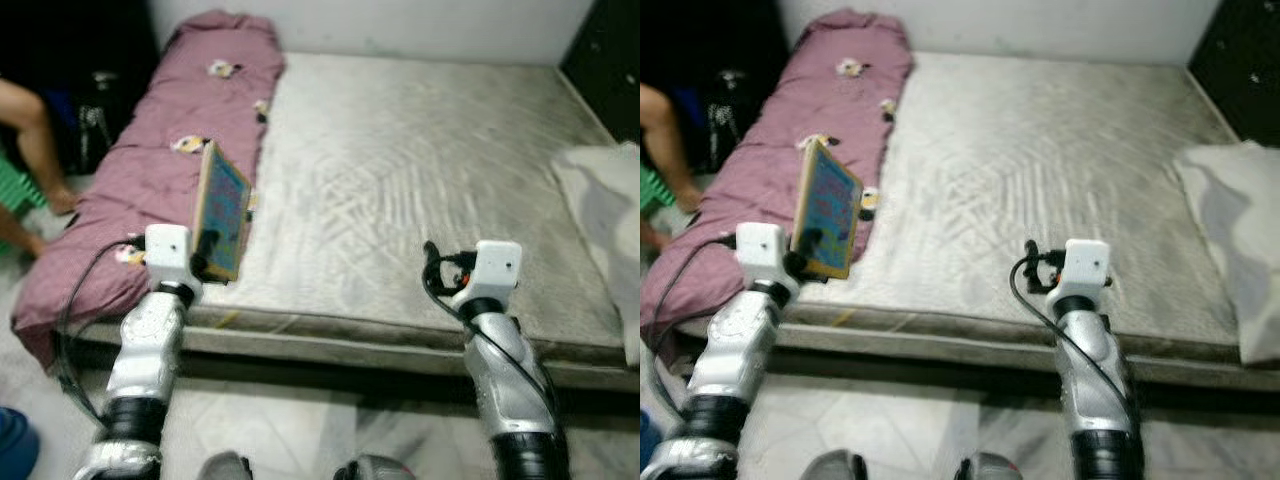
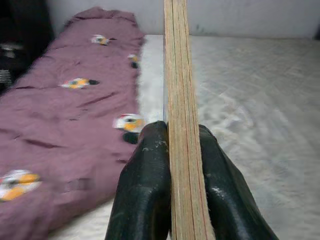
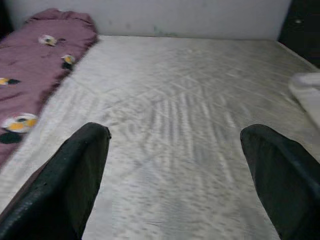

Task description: Clean up the room

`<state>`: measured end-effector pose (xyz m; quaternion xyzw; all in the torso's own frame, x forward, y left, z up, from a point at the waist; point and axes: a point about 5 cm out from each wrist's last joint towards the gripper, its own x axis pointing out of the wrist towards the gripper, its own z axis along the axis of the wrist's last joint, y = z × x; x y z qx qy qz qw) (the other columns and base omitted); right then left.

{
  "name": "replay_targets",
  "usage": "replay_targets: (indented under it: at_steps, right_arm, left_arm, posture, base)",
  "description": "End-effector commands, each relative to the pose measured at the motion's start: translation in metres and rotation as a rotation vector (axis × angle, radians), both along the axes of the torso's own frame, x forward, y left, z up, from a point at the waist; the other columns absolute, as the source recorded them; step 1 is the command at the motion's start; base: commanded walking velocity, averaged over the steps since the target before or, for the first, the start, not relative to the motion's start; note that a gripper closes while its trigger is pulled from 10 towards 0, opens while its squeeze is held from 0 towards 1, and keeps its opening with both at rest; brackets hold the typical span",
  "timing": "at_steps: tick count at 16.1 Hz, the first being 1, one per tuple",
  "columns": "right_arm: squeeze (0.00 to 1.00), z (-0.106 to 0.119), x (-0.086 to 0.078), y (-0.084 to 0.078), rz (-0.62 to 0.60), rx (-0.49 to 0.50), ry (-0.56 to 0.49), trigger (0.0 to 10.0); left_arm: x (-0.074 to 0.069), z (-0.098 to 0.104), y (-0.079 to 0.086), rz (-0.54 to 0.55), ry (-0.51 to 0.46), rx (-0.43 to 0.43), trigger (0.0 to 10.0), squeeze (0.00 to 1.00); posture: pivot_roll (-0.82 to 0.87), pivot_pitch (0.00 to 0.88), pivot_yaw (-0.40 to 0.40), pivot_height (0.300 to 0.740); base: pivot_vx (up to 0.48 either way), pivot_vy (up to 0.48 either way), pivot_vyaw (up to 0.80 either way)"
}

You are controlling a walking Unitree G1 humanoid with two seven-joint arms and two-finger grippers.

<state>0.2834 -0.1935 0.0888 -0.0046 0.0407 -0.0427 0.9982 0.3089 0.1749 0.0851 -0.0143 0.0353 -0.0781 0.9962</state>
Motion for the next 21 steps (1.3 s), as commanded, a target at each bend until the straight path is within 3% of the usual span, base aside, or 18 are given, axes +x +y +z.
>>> replay_targets:
  at_steps: [1, 5, 13, 21]
  right_arm:
    - [0.0, -0.0004, 0.0003, 0.0008, 0.003, 0.001, 0.0, 10.0]
    - [0.0, 0.0001, 0.0016, 0.0009, 0.001, 0.0, -0.001, 10.0]
    - [0.0, 0.0004, 0.0037, -0.0001, 0.001, -0.007, -0.004, 10.0]
    - [0.0, 0.0011, 0.0044, -0.0004, -0.005, -0.01, -0.007, 10.0]
  left_arm:
    - [0.0043, 0.0137, -0.0017, -0.026, -0.057, 0.01, 10.0, 0.0]
    - [0.0056, 0.0148, -0.0017, -0.025, -0.06, 0.01, 10.0, 0.0]
    - [0.004, 0.0186, -0.0037, -0.057, -0.096, -0.034, 10.0, 0.0]
    - [0.0042, 0.0192, -0.0048, -0.069, -0.099, -0.038, 10.0, 0.0]
  posture:
    - [-0.09, 0.031, 0.002, 0.74]
    - [-0.09, 0.037, 0.002, 0.74]
    - [-0.09, 0.038, 0.0, 0.74]
    - [-0.1, 0.041, -0.001, 0.74]
  base:
    - [0.0, -0.469, 0.0]
    - [0.0, -0.471, 0.0]
    - [0.0, 0.0, 0.0]
    - [0.312, 0.0, 0.0]
